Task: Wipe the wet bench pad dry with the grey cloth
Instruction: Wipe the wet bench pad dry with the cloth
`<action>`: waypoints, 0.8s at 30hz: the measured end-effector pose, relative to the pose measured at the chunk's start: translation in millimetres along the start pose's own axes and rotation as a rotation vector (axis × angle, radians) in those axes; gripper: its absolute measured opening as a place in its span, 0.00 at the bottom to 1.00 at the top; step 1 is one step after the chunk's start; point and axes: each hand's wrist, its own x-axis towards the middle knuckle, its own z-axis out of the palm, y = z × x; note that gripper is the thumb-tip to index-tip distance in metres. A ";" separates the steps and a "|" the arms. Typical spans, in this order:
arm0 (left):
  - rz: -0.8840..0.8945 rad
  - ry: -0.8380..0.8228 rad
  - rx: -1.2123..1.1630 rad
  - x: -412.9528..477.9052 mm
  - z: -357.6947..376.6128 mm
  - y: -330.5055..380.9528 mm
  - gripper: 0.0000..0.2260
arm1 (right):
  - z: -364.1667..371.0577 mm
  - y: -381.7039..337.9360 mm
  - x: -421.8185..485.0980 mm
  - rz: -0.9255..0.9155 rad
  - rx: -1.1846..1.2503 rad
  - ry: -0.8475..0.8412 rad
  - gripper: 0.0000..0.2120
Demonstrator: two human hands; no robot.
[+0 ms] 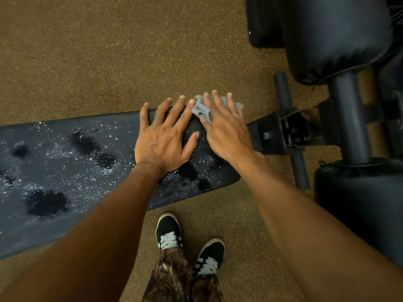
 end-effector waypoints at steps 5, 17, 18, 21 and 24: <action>-0.004 -0.003 0.011 0.3 0.0 0.4 0.31 | 3.9 30.7 -63.7 -0.069 -0.036 -0.024 0.30; -0.007 -0.004 0.009 0.4 -0.9 -0.1 0.32 | 6.1 32.2 -63.1 -0.084 -0.107 -0.041 0.31; -0.008 0.000 0.008 0.2 -0.6 0.1 0.31 | 4.5 33.8 -58.7 -0.047 -0.078 -0.050 0.31; -0.002 0.010 0.006 0.3 1.4 0.8 0.31 | -2.9 17.4 -14.3 0.079 0.060 -0.034 0.28; 0.000 0.006 0.004 0.5 1.4 0.9 0.31 | 3.3 5.4 -7.4 -0.003 -0.024 0.015 0.28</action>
